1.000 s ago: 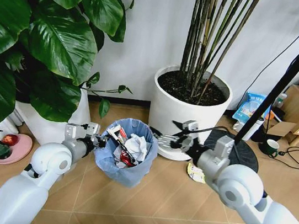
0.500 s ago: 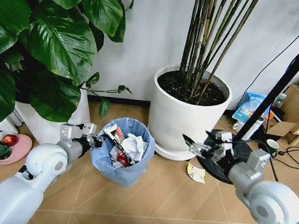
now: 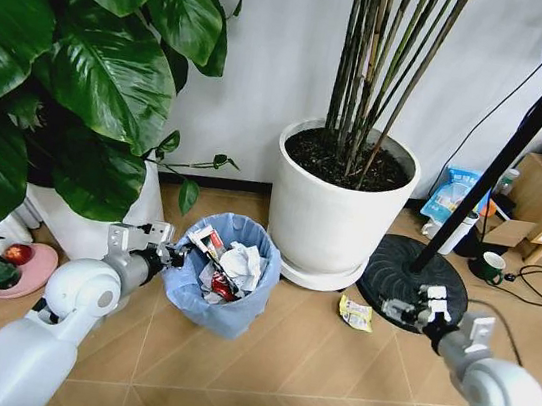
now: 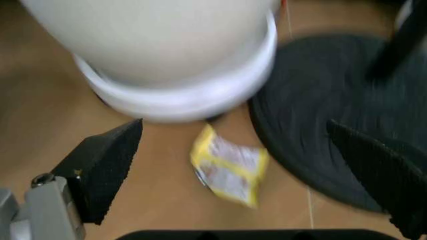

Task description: Pick up the trash bin and place the garbage on the floor into it.

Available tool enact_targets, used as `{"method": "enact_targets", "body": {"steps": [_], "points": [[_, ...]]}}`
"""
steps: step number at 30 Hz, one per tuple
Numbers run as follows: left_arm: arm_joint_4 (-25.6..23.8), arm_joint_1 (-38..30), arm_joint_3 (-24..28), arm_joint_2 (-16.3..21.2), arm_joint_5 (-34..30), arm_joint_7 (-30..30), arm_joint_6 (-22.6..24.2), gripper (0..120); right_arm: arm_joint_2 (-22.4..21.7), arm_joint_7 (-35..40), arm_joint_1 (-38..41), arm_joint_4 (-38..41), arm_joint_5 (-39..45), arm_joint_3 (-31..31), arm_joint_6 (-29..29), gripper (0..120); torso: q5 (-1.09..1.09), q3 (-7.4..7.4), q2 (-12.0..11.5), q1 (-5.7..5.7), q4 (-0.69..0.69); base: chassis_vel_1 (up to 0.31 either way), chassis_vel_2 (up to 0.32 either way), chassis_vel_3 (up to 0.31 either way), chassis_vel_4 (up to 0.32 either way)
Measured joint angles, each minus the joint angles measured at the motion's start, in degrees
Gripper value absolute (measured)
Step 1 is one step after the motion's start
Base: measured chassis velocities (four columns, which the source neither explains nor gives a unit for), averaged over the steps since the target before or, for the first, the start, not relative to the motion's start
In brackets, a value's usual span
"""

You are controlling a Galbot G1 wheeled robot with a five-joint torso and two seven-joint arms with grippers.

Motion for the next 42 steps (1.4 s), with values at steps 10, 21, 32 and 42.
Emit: {"method": "enact_targets", "body": {"steps": [10, 21, 32, 42], "points": [[1.0, -0.5, 1.2, 0.0, 0.2, 0.7, 0.0, 0, 4.8, -7.4, 8.0, -18.9, -7.5, -3.2, 6.1, 100, -0.04, 0.0, 0.0, 0.0, -0.02, 0.0, 0.0, 0.0, 0.0], [1.1, -0.8, 2.4, 0.4, 0.2, 0.8, 0.0, 0, 7.3, -11.4, 14.1, -28.3, -10.3, -5.5, 8.4, 100, -0.02, 0.0, 0.0, 0.0, -0.02, 0.0, 0.0, 0.0, 0.0], [1.5, -1.0, 2.9, -0.1, 0.7, 0.7, 0.0, 0, 11.1, -11.5, 18.7, -33.3, -11.7, -9.4, 8.4, 100, -0.02, 0.0, 0.0, 0.0, -0.02, 0.0, 0.0, 0.0, 0.0], [1.7, -1.2, 3.0, -0.2, 0.9, 0.7, 0.0, 0, 16.3, -11.3, 23.5, -39.9, -13.7, -10.3, 9.2, 100, -0.02, 0.0, 0.0, 0.0, -0.01, 0.0, 0.0, 0.0, 0.0]]}}
